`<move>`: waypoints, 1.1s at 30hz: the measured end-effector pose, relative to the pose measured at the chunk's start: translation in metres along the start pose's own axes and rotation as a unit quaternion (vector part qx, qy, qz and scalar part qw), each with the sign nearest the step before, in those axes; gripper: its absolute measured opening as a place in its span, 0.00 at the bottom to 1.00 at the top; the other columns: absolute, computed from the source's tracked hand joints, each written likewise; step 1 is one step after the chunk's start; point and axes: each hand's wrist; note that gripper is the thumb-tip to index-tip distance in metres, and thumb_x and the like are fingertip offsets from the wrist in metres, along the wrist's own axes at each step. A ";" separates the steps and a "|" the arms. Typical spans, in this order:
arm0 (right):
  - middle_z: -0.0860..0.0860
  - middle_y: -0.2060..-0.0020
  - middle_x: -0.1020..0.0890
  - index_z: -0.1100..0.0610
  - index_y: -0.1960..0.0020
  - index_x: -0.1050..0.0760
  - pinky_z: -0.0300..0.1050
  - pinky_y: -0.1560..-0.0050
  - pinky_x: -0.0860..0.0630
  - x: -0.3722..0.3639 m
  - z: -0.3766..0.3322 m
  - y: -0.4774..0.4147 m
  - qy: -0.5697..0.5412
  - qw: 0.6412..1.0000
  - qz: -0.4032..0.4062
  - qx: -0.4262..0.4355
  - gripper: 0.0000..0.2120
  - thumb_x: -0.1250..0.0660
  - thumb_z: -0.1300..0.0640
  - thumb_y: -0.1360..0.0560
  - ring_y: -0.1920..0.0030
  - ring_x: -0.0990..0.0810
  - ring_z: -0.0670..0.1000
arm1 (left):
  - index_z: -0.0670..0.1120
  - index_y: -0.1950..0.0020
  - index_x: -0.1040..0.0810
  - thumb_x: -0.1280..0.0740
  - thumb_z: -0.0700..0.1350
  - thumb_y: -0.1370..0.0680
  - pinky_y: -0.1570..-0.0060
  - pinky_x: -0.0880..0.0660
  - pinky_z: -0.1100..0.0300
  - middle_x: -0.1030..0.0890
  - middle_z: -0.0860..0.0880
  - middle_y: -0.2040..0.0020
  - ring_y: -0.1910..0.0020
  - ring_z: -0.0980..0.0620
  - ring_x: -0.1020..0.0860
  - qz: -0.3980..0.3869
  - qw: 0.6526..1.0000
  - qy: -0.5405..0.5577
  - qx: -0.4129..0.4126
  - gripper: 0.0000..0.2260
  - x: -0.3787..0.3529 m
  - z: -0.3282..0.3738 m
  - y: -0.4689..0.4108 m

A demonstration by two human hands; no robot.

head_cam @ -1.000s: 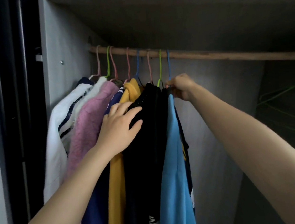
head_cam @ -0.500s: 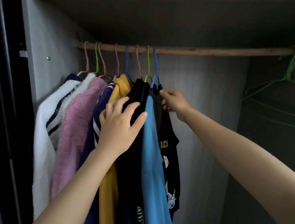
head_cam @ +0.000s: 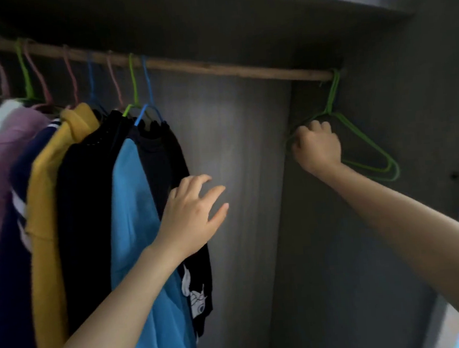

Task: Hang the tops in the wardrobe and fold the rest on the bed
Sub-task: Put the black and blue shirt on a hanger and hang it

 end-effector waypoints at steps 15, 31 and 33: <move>0.64 0.40 0.24 0.65 0.38 0.30 0.47 0.51 0.31 0.015 0.117 0.023 0.096 0.971 -0.118 -0.186 0.16 0.51 0.65 0.21 0.40 0.25 0.62 | 0.44 0.41 0.21 0.45 0.55 0.25 0.53 0.25 0.46 0.22 0.43 0.46 0.48 0.41 0.22 -0.093 0.992 0.083 0.014 0.22 -0.036 0.045 -0.011; 0.63 0.49 0.20 0.64 0.44 0.29 0.46 0.57 0.36 0.023 0.099 0.027 0.130 0.986 -0.037 -0.093 0.12 0.47 0.67 0.23 0.47 0.21 0.63 | 0.43 0.39 0.22 0.46 0.56 0.24 0.52 0.25 0.47 0.23 0.42 0.44 0.45 0.41 0.24 -0.080 0.991 0.098 0.051 0.23 -0.023 0.032 0.008; 0.65 0.50 0.20 0.64 0.43 0.32 0.47 0.58 0.36 0.026 0.099 0.032 0.108 0.990 -0.021 -0.093 0.11 0.49 0.66 0.22 0.47 0.22 0.65 | 0.43 0.39 0.22 0.46 0.56 0.24 0.52 0.26 0.47 0.23 0.42 0.44 0.45 0.41 0.23 -0.082 0.990 0.106 0.048 0.24 -0.022 0.038 0.008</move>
Point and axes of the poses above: each hand's wrist, its own y-axis away from the middle knuckle, its own x-axis out of the back of the hand, z = x × y
